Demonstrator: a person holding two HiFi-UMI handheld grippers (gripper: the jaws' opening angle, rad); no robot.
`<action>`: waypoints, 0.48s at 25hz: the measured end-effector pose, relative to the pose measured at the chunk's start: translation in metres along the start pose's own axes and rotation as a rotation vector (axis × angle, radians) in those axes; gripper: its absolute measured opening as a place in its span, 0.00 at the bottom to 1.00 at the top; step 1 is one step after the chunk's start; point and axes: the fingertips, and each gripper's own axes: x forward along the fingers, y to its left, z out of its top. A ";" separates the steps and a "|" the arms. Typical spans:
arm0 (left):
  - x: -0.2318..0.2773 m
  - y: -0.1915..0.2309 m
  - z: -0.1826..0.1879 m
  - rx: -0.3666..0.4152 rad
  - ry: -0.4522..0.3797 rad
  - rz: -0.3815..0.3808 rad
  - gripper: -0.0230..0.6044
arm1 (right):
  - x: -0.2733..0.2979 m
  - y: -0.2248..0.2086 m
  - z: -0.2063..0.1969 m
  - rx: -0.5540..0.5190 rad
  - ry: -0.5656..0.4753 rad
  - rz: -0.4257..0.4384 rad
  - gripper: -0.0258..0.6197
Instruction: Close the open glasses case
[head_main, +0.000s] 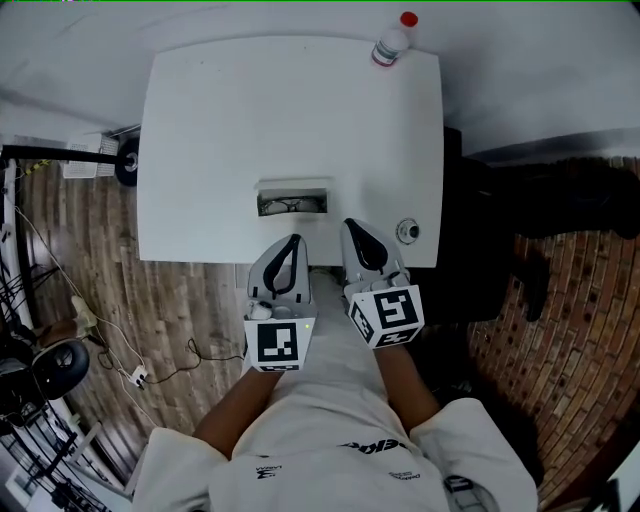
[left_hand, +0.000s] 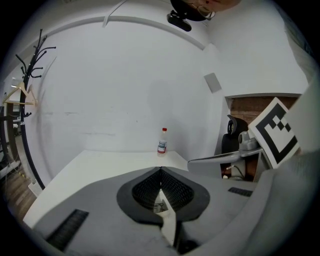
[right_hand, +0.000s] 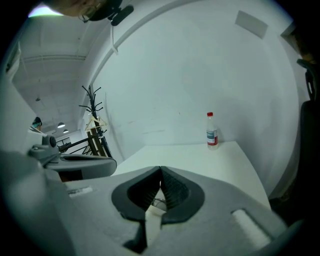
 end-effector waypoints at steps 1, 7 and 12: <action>0.004 0.001 -0.002 -0.001 0.004 -0.005 0.03 | 0.004 -0.003 -0.002 0.003 0.005 -0.006 0.03; 0.023 0.006 -0.010 -0.009 0.046 -0.030 0.03 | 0.032 -0.012 -0.014 0.001 0.044 -0.008 0.04; 0.034 0.014 -0.020 -0.023 0.073 -0.034 0.03 | 0.055 -0.019 -0.030 0.026 0.086 -0.003 0.06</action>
